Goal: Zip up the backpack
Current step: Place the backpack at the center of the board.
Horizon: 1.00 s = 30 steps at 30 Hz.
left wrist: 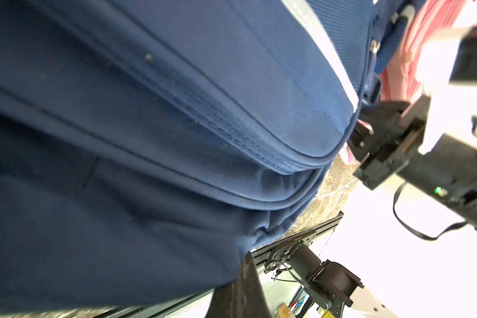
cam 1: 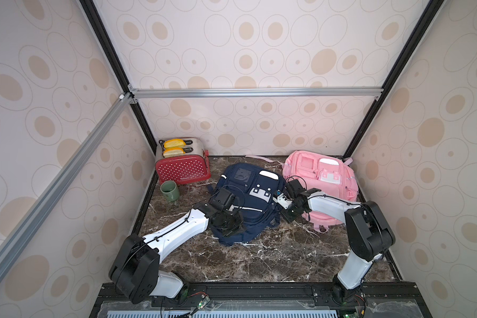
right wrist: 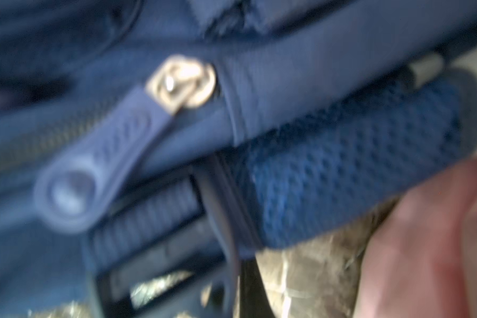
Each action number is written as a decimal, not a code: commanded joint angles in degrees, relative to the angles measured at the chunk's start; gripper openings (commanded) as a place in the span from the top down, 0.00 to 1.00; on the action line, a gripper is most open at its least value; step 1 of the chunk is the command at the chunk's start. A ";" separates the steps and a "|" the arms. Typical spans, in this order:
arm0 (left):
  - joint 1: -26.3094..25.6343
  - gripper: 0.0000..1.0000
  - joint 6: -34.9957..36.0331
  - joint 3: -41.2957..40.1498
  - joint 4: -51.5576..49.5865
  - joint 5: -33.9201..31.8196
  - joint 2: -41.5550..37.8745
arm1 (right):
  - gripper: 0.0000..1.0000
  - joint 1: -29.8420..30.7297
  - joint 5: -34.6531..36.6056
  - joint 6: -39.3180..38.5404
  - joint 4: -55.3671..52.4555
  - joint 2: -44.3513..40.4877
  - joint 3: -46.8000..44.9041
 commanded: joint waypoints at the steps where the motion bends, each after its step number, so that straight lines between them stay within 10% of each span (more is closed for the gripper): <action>1: -0.42 1.00 -0.23 2.97 -1.76 0.37 0.21 | 1.00 -3.10 6.13 1.65 -0.58 3.77 6.21; 12: -2.81 1.00 -3.01 3.07 5.23 3.24 4.68 | 0.99 -5.08 6.44 0.22 -7.33 11.42 17.42; 18: -2.81 0.99 -1.22 9.22 5.39 4.70 11.69 | 0.74 -5.44 5.62 1.57 -9.87 6.11 17.32; 30: -2.81 0.56 2.93 19.34 1.75 5.67 18.42 | 0.42 -6.57 4.33 2.07 -13.38 -6.39 17.20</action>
